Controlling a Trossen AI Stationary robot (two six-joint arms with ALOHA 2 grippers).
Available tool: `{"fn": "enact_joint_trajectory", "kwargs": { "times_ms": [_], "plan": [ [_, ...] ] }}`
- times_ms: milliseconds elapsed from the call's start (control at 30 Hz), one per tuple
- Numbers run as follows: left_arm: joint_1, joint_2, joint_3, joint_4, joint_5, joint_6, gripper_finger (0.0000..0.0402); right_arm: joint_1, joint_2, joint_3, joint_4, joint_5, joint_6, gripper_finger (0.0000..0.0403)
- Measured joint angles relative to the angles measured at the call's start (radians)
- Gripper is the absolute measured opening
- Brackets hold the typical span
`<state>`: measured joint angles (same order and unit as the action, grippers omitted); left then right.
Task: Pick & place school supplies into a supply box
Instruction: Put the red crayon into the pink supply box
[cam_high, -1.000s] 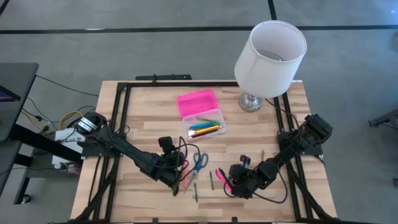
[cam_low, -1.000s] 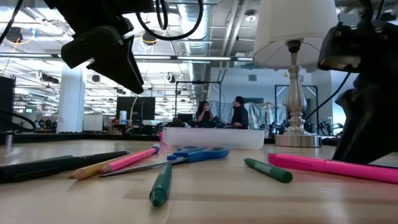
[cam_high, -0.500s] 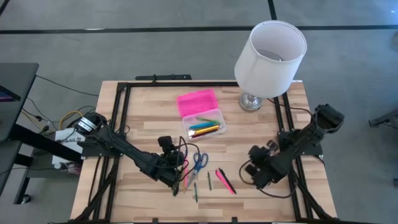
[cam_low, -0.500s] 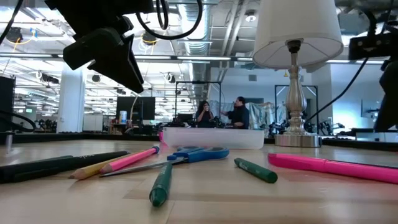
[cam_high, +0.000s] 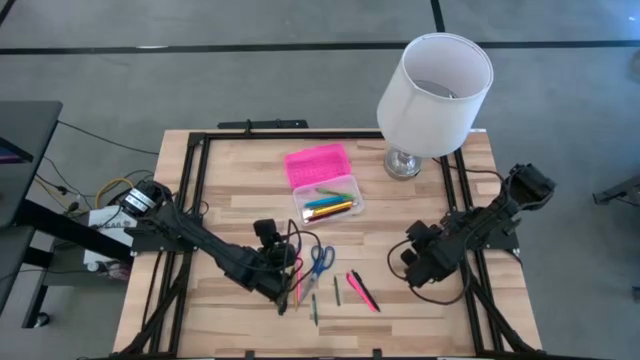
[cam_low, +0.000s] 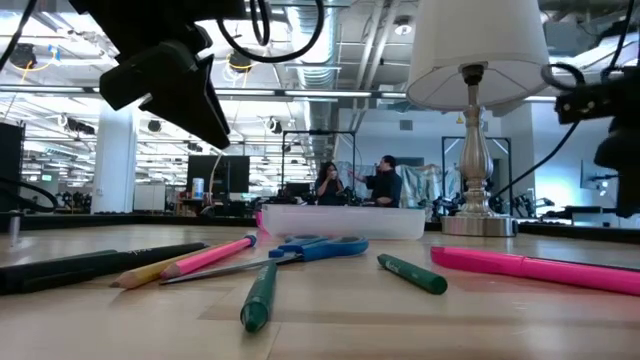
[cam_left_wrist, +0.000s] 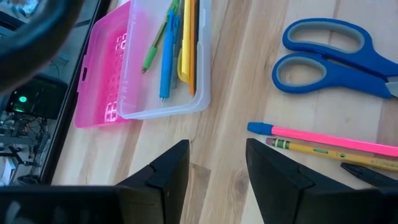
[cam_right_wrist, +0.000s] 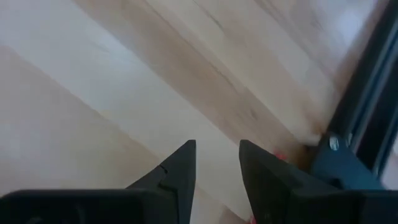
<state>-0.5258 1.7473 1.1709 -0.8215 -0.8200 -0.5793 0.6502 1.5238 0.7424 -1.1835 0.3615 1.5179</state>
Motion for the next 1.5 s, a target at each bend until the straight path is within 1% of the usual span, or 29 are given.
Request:
{"fn": "enact_joint_trajectory", "kwargs": {
  "times_ms": [167, 233, 500, 667, 767, 833, 1033, 1133, 1200, 1300, 1400, 1500],
  "plan": [
    [-0.005, 0.000, 0.000, 0.000, 0.000, 0.000, 0.0154, -0.017, 0.000, -0.062, 0.007, -0.096, 0.069, 0.0118],
    [-0.005, 0.000, 0.000, 0.000, 0.000, 0.000, 0.0154, -0.021, 0.000, -0.066, 0.035, -0.099, 0.080, 0.0118],
    [-0.005, 0.000, 0.000, 0.000, 0.001, 0.001, 0.0154, -0.062, 0.002, -0.078, 0.039, -0.116, 0.077, 0.0115],
    [-0.007, 0.000, 0.000, 0.000, 0.001, 0.000, 0.0154, -0.106, 0.003, -0.078, 0.041, -0.136, 0.038, 0.0092],
    [-0.008, 0.000, 0.000, 0.000, 0.002, 0.000, 0.0154, -0.121, 0.003, -0.078, 0.060, -0.137, -0.066, 0.0078],
    [-0.008, 0.000, 0.000, 0.000, 0.002, 0.003, 0.0154, -0.124, 0.003, -0.078, 0.074, -0.136, -0.174, 0.0073],
    [-0.007, 0.000, 0.000, 0.000, 0.001, 0.003, 0.0154, -0.136, 0.003, -0.077, 0.076, -0.135, -0.506, 0.0070],
    [-0.007, 0.000, 0.000, 0.001, 0.002, -0.007, 0.0154, -0.138, 0.003, -0.077, 0.057, -0.133, -0.635, 0.0070],
    [-0.007, 0.000, 0.000, 0.005, 0.001, -0.008, 0.0154, -0.145, 0.003, -0.077, 0.025, -0.128, -0.689, 0.0070],
    [-0.006, 0.000, 0.000, 0.020, 0.001, -0.008, 0.0154, -0.169, 0.003, -0.077, -0.051, -0.130, -0.723, 0.0070],
    [-0.002, 0.000, 0.000, 0.031, 0.001, -0.008, 0.0154, -0.198, 0.003, -0.077, -0.039, -0.150, -0.798, 0.0070],
    [-0.001, 0.000, 0.000, 0.032, 0.001, -0.011, 0.0154, -0.225, 0.003, -0.077, -0.039, -0.167, -0.839, 0.0070]
  ]
}}
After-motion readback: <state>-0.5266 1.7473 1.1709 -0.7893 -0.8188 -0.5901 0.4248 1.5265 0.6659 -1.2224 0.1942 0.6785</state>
